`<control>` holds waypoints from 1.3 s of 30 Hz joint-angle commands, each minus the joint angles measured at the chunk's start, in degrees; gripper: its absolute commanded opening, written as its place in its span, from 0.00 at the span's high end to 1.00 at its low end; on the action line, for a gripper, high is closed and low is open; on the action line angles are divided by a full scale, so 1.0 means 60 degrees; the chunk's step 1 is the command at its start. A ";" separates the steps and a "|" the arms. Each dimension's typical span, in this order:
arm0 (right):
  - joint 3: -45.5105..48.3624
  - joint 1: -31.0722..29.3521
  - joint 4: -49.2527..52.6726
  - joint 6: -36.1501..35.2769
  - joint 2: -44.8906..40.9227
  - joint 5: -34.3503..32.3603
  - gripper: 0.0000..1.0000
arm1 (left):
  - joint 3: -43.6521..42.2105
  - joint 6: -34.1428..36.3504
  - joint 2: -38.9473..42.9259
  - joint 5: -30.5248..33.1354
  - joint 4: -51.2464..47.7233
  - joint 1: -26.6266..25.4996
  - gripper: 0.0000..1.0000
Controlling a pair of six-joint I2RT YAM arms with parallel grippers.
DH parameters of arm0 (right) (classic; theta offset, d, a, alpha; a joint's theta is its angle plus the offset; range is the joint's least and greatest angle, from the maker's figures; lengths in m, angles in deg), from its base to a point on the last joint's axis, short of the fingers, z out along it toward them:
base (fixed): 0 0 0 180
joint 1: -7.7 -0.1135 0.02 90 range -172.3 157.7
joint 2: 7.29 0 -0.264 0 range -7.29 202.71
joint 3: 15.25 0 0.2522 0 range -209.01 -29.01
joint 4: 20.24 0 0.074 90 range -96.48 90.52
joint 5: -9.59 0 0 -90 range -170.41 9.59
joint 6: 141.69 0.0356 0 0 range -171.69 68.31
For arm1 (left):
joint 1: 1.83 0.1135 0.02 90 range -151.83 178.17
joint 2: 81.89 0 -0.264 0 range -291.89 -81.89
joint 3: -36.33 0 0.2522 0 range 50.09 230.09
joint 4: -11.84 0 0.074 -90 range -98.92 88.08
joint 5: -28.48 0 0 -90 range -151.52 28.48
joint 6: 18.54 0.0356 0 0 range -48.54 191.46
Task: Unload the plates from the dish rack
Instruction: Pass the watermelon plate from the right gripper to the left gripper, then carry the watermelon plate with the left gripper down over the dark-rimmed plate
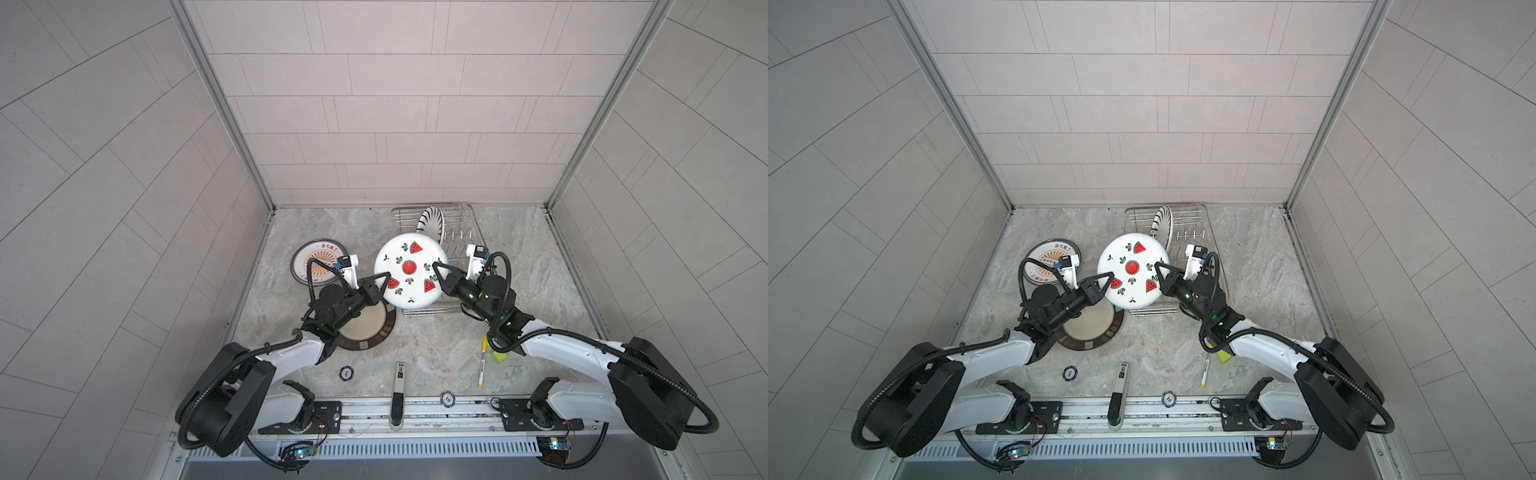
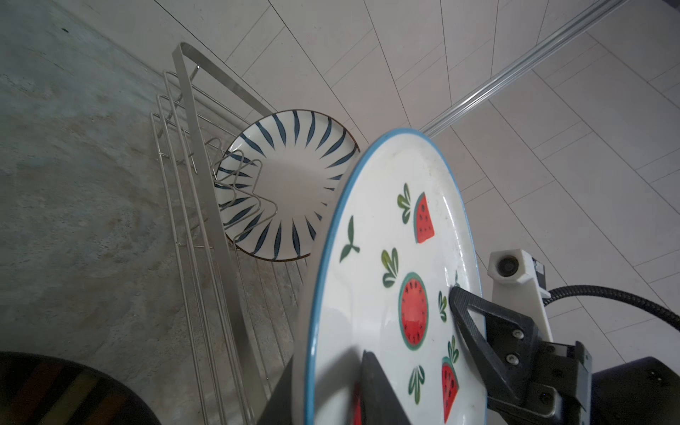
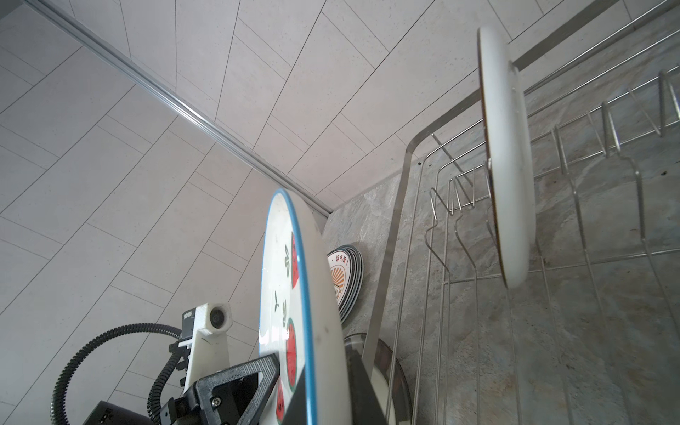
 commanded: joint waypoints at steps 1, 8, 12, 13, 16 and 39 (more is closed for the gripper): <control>-0.0503 -0.0111 -0.1077 0.0207 0.0132 0.0373 0.96 | 0.0373 0.0092 0.0099 -0.0534 0.0424 -0.0177 0.77; -0.0865 -0.0140 -0.0514 -0.0112 0.0410 0.0446 0.93 | 0.0293 -0.0146 0.0190 -0.0441 0.0435 -0.0167 0.82; -0.1532 -0.0228 0.0475 -0.0680 0.0710 0.0696 0.81 | 0.0242 -0.0643 0.0083 -0.0321 0.0702 -0.0104 0.87; -0.1569 -0.0250 0.0533 -0.0744 0.0774 0.0696 0.79 | 0.0235 -0.0768 0.0063 -0.0288 0.0696 -0.0062 0.88; -0.1667 -0.0309 0.0615 -0.0890 0.0942 0.0799 0.73 | 0.0250 -0.1256 -0.0059 -0.0250 0.0810 0.0077 0.89; -0.2173 -0.0386 0.1971 -0.1718 0.1142 0.0974 0.25 | -0.0636 -0.2763 0.0684 0.0184 0.1090 0.1089 0.96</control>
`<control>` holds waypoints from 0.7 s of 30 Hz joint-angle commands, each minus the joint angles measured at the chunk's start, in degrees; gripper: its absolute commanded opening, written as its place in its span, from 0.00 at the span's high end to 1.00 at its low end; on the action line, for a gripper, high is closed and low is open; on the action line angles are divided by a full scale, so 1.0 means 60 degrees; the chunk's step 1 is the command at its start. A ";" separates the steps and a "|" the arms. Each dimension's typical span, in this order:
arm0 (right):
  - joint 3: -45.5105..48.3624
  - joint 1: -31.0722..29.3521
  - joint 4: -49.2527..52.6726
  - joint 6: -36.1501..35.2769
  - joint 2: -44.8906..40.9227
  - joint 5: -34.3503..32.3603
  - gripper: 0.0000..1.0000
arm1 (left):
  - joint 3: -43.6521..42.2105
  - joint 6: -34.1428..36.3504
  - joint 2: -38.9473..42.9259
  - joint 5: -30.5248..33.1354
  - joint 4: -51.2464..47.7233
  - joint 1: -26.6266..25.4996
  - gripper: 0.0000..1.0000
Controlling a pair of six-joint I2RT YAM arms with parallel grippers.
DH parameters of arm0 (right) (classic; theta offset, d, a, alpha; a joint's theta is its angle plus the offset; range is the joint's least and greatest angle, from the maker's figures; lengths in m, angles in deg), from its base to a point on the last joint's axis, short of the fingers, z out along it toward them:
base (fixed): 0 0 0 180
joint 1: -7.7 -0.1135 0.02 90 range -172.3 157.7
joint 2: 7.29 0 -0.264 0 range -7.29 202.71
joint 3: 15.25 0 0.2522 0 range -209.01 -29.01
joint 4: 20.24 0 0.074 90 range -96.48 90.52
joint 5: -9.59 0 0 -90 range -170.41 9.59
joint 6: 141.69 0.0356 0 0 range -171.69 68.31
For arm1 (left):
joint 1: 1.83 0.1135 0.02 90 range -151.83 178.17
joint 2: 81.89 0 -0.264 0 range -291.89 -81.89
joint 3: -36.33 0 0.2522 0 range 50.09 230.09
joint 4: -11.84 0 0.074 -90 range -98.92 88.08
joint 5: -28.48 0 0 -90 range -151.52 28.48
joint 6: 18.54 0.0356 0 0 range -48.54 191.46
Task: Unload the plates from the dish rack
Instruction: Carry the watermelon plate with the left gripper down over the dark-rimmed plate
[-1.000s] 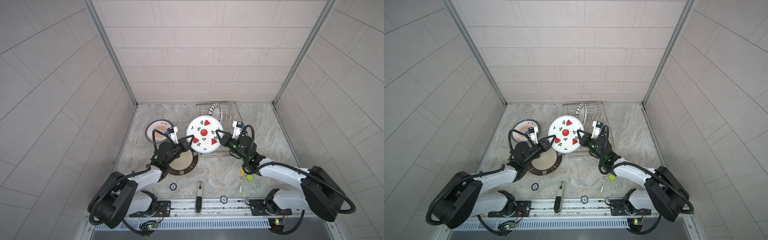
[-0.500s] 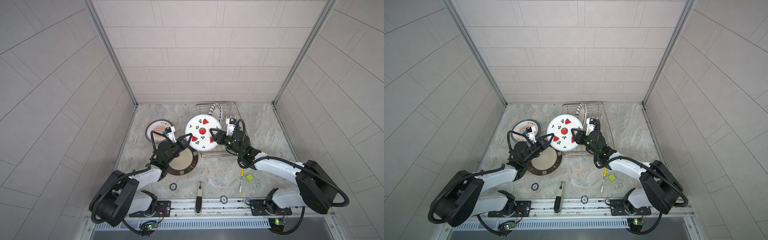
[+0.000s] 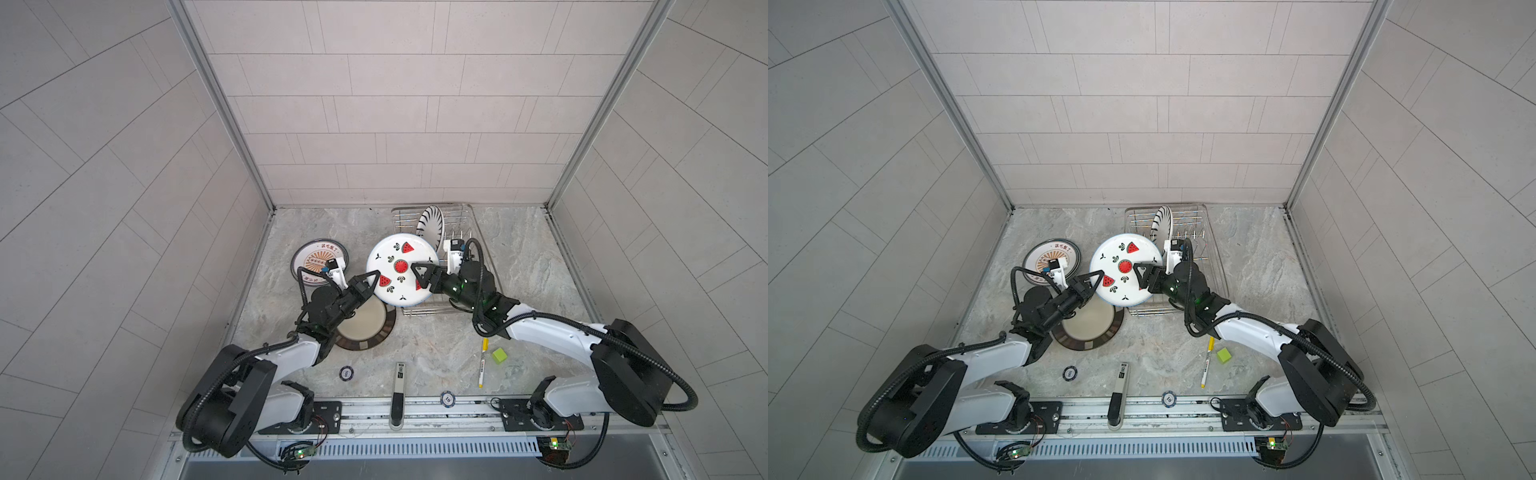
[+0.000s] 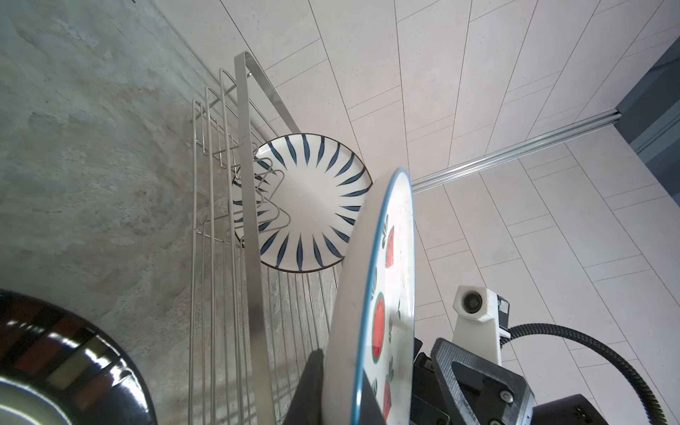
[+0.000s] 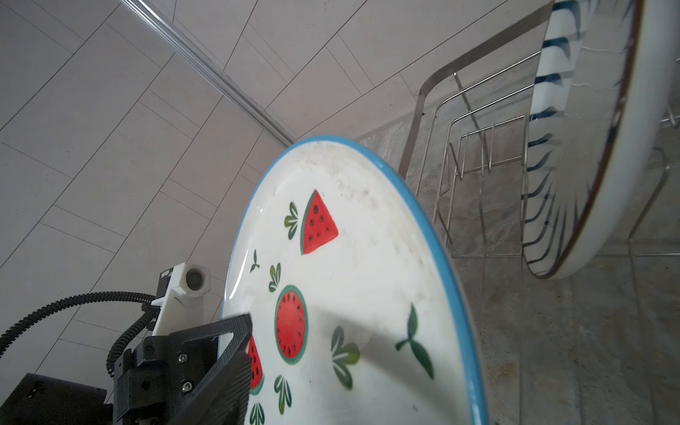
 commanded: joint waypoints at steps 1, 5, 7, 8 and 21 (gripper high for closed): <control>-0.0385 -0.0098 -0.0209 -0.0348 -0.0074 0.0186 0.23 | -0.0121 -0.0294 0.0604 0.0137 0.0501 0.0237 0.96; -0.0635 -0.0142 0.0427 -0.0441 -0.0022 0.0154 0.11 | -0.0411 -0.0604 0.1001 0.0124 0.0566 0.0427 0.97; -0.0760 -0.0157 0.0584 -0.0504 0.0066 0.0154 0.11 | -0.0507 -0.0683 0.1218 0.0034 0.0672 0.0532 0.98; -0.0792 -0.0157 0.0600 -0.0508 0.0099 0.0147 0.11 | -0.0559 -0.0683 0.1372 0.0022 0.0614 0.0580 0.98; -0.0532 -0.0289 0.0905 -0.0981 -0.0423 -0.0929 0.13 | -0.0757 -0.0580 0.3393 0.0281 -0.1669 0.1302 0.97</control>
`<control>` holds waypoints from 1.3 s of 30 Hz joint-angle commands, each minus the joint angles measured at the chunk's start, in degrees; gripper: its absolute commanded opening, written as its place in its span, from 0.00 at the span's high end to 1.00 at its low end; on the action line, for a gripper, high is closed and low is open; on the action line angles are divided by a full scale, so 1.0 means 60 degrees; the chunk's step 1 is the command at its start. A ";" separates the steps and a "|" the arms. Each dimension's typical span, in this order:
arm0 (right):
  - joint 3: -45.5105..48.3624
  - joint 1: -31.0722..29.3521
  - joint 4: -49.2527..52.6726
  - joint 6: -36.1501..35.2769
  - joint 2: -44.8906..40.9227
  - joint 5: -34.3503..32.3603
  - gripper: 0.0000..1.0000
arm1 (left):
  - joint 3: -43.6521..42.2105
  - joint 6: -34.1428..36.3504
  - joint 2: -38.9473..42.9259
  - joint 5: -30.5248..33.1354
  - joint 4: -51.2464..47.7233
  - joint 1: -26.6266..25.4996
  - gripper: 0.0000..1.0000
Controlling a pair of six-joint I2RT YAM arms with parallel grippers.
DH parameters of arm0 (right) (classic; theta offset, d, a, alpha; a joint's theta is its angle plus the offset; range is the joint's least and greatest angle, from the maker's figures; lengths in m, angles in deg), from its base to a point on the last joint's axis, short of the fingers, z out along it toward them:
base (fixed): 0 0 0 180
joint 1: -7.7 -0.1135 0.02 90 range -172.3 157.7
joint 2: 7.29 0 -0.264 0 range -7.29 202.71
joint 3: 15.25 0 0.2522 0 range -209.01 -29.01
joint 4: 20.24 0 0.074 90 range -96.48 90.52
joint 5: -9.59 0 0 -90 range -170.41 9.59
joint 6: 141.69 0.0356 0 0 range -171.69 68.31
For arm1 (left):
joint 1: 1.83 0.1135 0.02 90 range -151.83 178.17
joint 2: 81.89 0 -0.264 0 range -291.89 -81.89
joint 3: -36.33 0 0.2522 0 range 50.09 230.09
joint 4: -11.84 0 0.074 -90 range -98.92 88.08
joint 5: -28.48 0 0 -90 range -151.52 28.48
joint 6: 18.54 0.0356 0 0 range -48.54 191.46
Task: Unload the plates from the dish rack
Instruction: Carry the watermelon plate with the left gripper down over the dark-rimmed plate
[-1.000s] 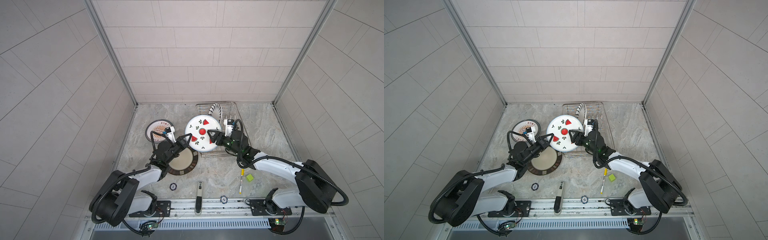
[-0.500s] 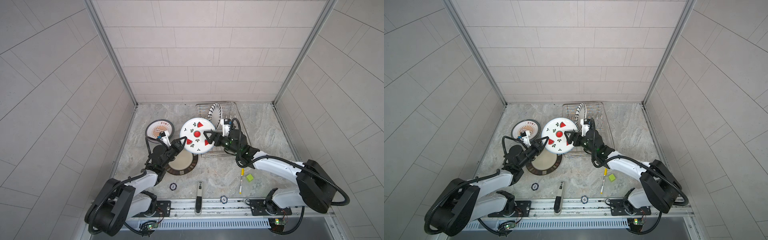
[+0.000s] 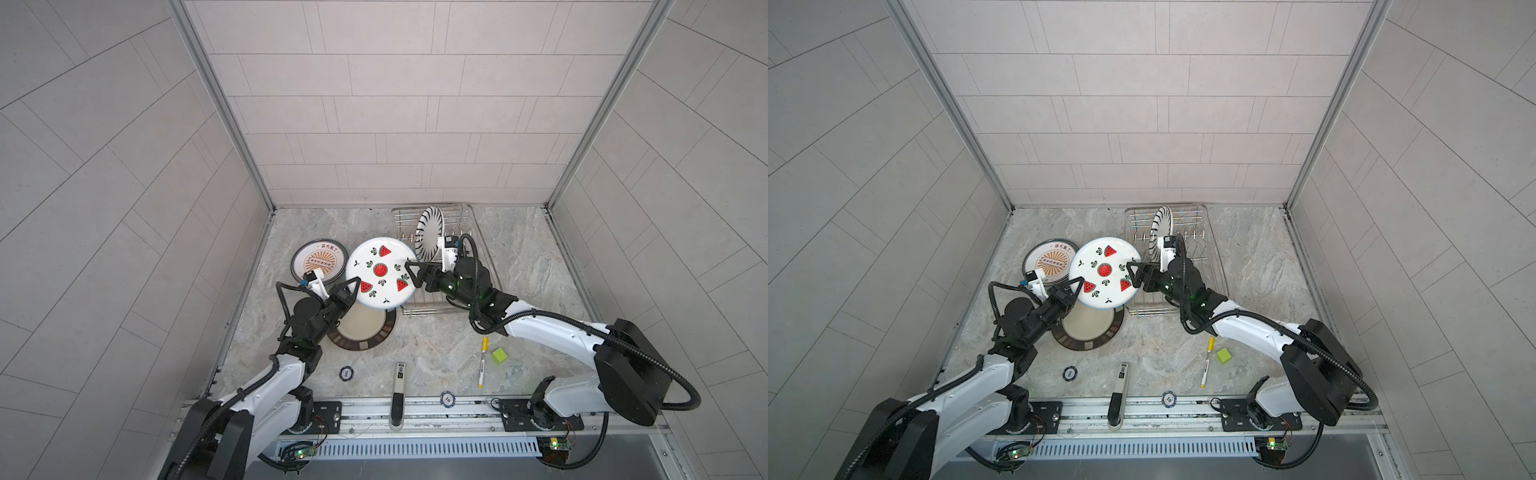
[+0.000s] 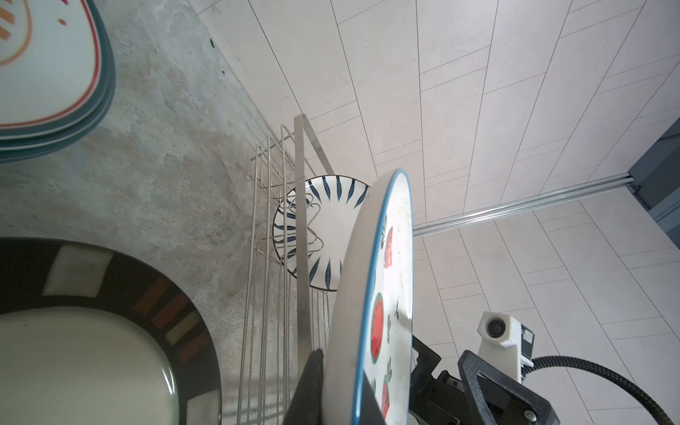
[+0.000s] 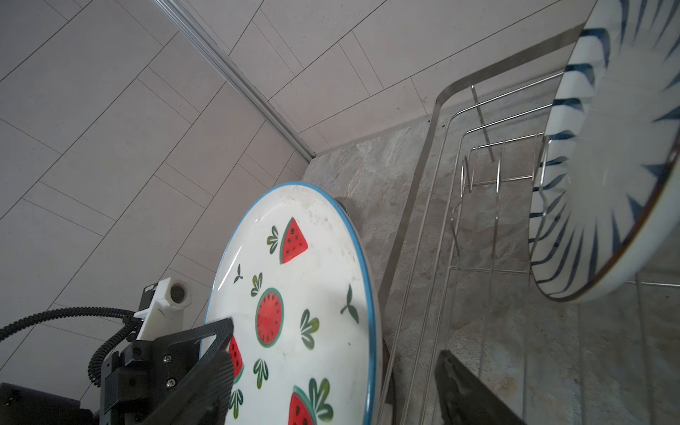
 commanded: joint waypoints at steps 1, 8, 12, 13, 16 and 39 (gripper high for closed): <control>0.0098 -0.0066 0.0187 -0.0331 -0.0490 -0.0602 0.13 | 0.0108 -0.0256 0.0742 0.0021 0.0467 0.0262 0.97; -0.0698 -0.0292 0.1775 -0.1490 -0.0611 -0.0727 0.11 | 0.0016 -0.0289 0.2013 -0.0043 -0.1042 0.0943 0.96; -0.1146 -0.0358 0.2512 -0.1803 -0.0576 -0.0730 0.05 | -0.0096 -0.0311 0.2496 -0.0370 -0.1600 0.1400 0.96; -0.1239 -0.0398 0.2628 -0.1920 -0.0573 -0.0747 0.06 | -0.0159 -0.0340 0.2584 -0.0401 -0.1706 0.1539 0.95; -0.1491 -0.0579 0.2908 -0.2333 -0.0505 -0.0774 0.07 | -0.0242 -0.0332 0.2869 -0.0405 -0.2162 0.1765 0.95; -0.4339 -0.1529 0.4848 -0.4710 0.2152 0.0919 0.11 | -0.0114 0.0740 0.5969 -0.0269 -0.7969 0.2625 0.94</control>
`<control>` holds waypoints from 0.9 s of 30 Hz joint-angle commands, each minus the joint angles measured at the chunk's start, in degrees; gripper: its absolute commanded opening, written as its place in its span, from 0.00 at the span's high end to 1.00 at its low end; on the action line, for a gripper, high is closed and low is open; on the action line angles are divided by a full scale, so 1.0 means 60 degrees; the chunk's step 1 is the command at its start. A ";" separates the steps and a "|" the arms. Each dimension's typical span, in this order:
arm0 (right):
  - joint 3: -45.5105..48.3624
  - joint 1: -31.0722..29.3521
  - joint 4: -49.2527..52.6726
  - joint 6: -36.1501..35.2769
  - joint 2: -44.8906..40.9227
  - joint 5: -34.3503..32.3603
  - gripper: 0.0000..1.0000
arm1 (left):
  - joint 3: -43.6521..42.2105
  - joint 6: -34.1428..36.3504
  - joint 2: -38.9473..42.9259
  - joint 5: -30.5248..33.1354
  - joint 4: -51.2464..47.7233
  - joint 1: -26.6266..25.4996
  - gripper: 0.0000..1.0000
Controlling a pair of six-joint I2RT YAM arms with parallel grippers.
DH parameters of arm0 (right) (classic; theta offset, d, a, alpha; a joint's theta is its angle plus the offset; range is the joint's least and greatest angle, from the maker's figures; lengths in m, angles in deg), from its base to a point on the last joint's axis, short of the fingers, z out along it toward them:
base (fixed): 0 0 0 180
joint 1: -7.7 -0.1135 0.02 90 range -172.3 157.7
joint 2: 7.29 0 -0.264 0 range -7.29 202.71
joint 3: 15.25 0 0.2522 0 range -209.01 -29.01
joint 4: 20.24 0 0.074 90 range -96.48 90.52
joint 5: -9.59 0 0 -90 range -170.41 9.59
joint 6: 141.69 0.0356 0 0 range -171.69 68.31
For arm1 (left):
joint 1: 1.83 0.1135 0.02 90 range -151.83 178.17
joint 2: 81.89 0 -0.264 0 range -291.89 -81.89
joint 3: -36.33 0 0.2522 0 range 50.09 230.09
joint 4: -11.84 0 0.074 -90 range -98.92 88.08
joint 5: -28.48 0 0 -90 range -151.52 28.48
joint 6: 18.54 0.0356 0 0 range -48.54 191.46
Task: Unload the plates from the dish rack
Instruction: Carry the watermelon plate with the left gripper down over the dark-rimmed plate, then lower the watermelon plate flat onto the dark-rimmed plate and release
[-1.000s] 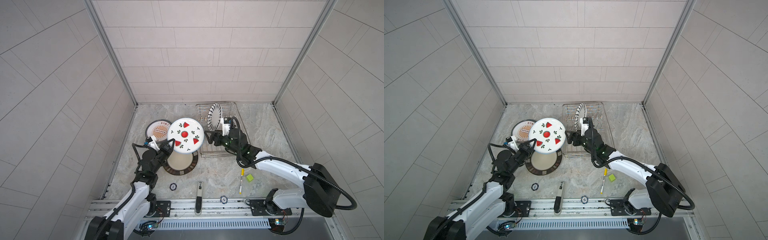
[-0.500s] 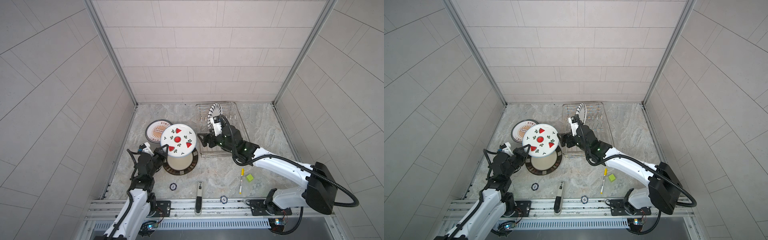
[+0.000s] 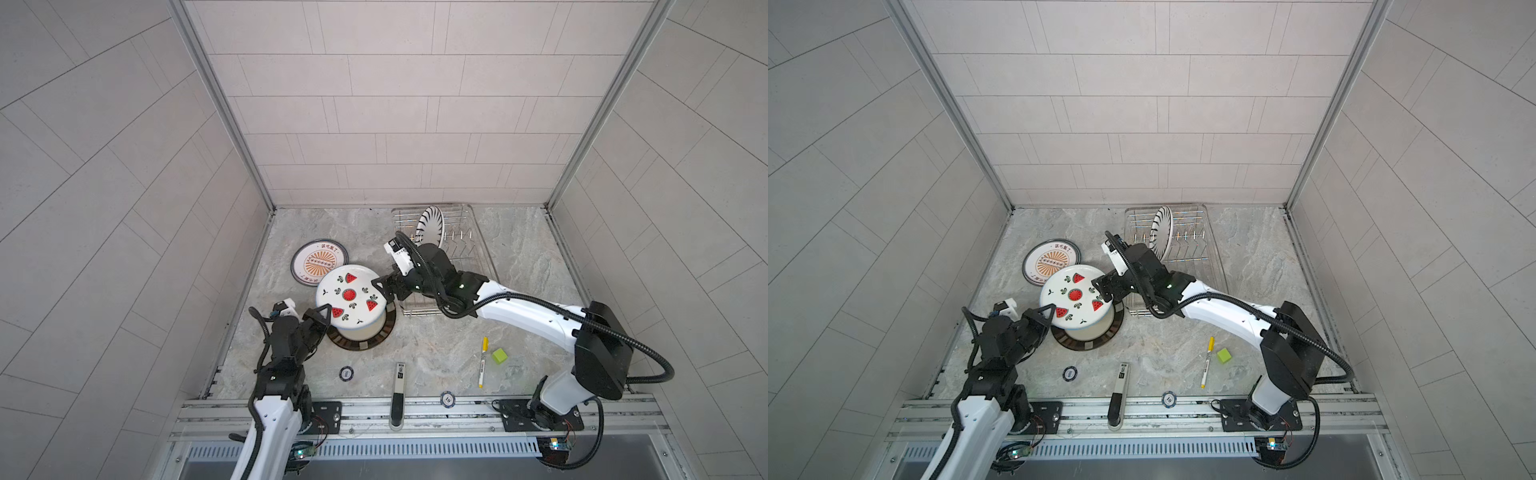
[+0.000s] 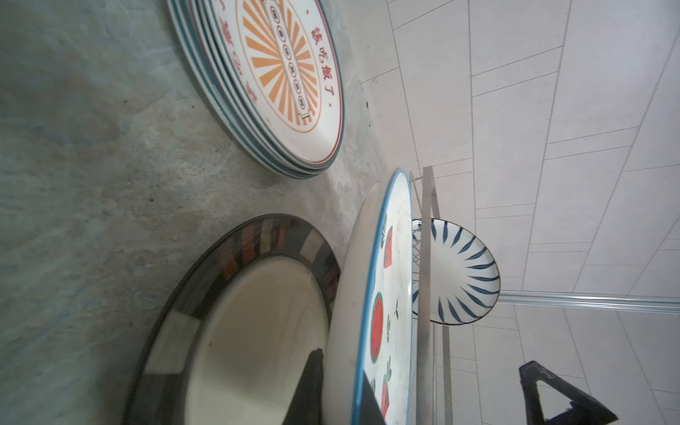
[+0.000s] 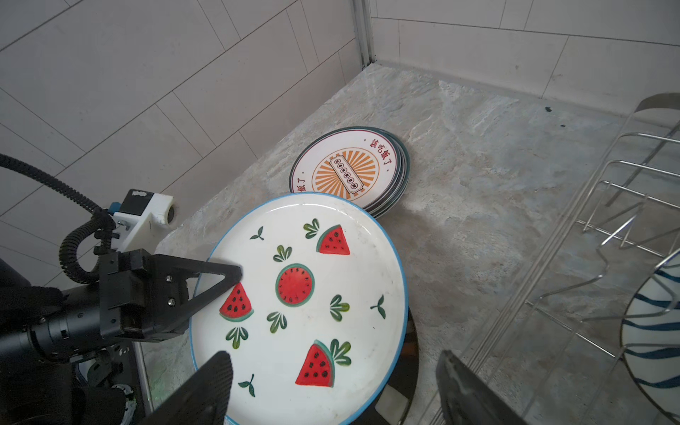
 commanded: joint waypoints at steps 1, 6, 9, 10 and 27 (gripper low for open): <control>-0.0250 -0.0077 0.0413 -0.0493 0.0131 0.0147 0.11 | 0.0481 0.0161 0.0593 -0.0056 -0.0187 0.0046 0.94; -0.0280 -0.0246 0.0420 -0.0815 0.0215 0.0128 0.05 | 0.0393 0.0282 0.0916 0.0096 -0.0736 0.0051 0.93; -0.0268 -0.0319 0.0489 -0.0875 0.0214 -0.0079 0.03 | 0.0415 0.0454 0.0937 -0.0031 -0.0869 0.0068 0.93; -0.0264 -0.0340 0.0506 -0.0883 0.0214 -0.0181 0.02 | 0.0520 0.0588 0.0867 -0.0103 -0.1003 0.0042 0.93; -0.0909 -0.0751 0.1900 -0.2375 0.0769 -0.0181 0.05 | 0.0409 0.0875 -0.0220 -0.0400 -0.0267 0.0061 0.89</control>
